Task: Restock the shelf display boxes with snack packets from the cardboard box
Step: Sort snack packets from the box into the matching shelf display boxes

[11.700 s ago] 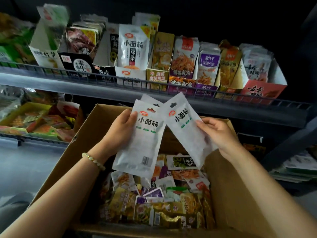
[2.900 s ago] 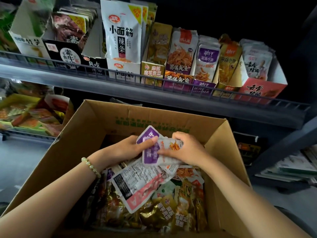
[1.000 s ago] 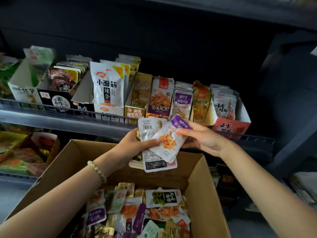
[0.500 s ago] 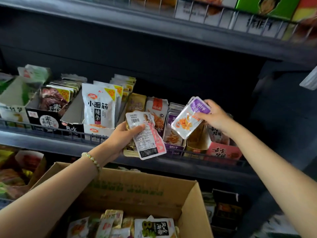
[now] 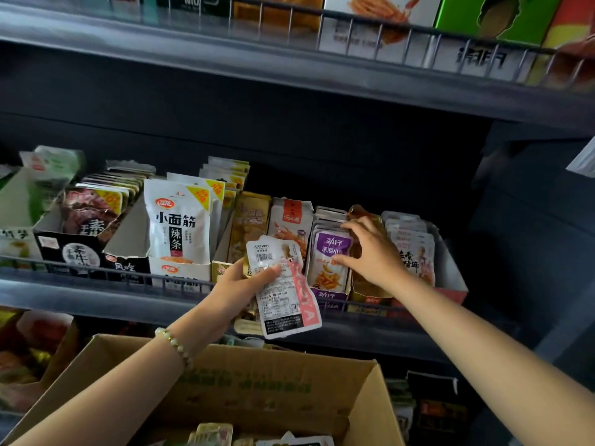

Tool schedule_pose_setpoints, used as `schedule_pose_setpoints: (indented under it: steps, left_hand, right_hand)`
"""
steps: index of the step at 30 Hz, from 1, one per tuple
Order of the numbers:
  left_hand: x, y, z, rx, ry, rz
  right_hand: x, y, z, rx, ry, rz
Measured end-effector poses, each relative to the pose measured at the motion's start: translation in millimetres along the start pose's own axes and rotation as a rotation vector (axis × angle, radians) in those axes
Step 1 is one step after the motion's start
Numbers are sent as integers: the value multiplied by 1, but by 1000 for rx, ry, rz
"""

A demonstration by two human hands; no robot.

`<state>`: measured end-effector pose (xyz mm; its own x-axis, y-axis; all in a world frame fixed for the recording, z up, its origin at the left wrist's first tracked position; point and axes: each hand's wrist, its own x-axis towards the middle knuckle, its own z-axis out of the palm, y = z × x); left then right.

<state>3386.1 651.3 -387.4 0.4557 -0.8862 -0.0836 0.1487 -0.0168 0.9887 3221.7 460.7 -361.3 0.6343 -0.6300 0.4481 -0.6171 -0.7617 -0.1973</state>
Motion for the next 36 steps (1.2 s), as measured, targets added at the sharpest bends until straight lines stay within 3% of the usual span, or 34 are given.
schedule_pose_setpoints:
  steps: [2, 4, 6, 9, 15, 18, 20, 25, 27, 30, 34, 36]
  left_hand:
    - [0, -1, 3, -22, 7, 18]
    - [-2, -1, 10, -62, 14, 57]
    - [-4, 0, 19, -89, 22, 96]
    - [-7, 3, 36, -116, 7, 92]
    - [-14, 9, 48, -254, -141, -91]
    - [-17, 8, 54, -238, -77, -61]
    - [-18, 7, 63, -167, -34, -10]
    - [-29, 11, 109, -11, -148, 158]
    - [-31, 16, 121, -13, -178, 181]
    - [-28, 16, 125, -17, -191, 150]
    - [-21, 9, 124, 33, -216, 29]
    - [-19, 9, 132, 63, -267, 6]
  right_hand:
    - [-7, -9, -5, 81, 99, 18]
    - [-20, -26, -11, 378, 97, 101]
    - [-36, -45, -15, 669, -79, 192]
    - [-59, -58, -13, 883, -266, 260]
    - [-73, -25, -29, 1148, -64, 378]
    - [-78, -6, -43, 1150, 12, 420]
    - [-82, -5, -52, 1014, 27, 368]
    - [-90, -27, -54, 688, -11, 160]
    - [-91, -31, -53, 775, -69, 137]
    - [-90, -18, -63, 968, -118, 246]
    - [-88, 22, -74, 840, -21, 294]
    - [-85, 43, -79, 924, -100, 360]
